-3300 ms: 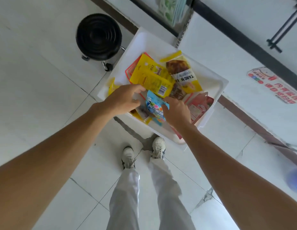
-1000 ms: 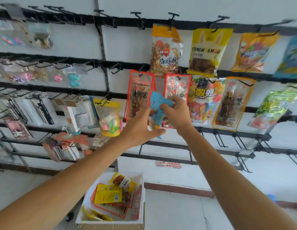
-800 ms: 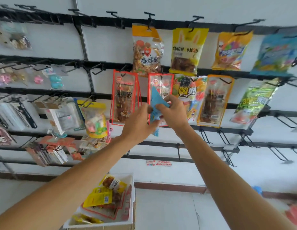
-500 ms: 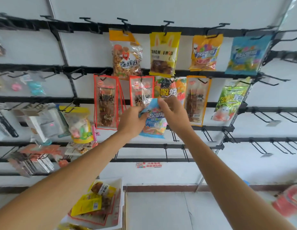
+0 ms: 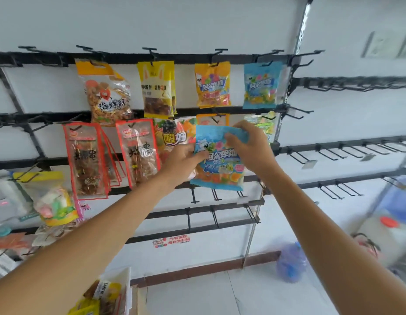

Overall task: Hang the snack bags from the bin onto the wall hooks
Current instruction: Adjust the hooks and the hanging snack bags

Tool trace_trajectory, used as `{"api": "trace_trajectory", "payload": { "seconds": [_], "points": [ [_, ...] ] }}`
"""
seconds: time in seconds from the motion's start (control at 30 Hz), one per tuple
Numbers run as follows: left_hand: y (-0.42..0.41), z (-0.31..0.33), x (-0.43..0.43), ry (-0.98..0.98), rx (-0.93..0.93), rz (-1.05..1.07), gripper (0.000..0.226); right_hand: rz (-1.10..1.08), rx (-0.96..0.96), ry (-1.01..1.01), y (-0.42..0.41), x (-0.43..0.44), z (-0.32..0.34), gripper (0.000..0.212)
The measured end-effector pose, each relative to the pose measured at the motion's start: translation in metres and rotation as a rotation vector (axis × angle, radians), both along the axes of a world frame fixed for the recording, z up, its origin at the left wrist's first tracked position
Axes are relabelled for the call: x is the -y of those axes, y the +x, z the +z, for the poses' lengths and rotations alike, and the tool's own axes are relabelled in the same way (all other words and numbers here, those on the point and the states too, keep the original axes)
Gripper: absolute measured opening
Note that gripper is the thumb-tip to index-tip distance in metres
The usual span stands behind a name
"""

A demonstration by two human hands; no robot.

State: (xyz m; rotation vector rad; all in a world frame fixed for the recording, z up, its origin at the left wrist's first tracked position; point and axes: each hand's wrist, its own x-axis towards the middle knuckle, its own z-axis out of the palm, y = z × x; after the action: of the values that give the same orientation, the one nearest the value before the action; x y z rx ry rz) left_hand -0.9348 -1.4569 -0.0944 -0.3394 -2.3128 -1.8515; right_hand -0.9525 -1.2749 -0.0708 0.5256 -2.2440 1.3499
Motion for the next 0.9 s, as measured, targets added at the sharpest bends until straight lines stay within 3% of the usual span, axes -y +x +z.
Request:
{"api": "trace_trajectory", "payload": {
  "seconds": [0.27,0.57,0.73,0.9],
  "points": [
    [-0.032,0.024,-0.065,-0.078,-0.173,-0.074,0.023,-0.089,-0.027,0.03,-0.025,-0.071,0.01,0.012],
    [-0.122,0.073,-0.108,-0.172,-0.346,-0.084,0.029,-0.172,-0.085,0.058,-0.094,-0.123,0.045,0.009],
    [-0.17,0.094,-0.128,-0.177,-0.424,-0.086,0.033,-0.162,-0.128,0.05,-0.139,-0.14,0.075,0.007],
    [-0.209,0.112,-0.148,-0.057,-0.486,-0.035,0.035,-0.128,-0.168,-0.039,-0.183,-0.146,0.1,0.008]
  ]
}}
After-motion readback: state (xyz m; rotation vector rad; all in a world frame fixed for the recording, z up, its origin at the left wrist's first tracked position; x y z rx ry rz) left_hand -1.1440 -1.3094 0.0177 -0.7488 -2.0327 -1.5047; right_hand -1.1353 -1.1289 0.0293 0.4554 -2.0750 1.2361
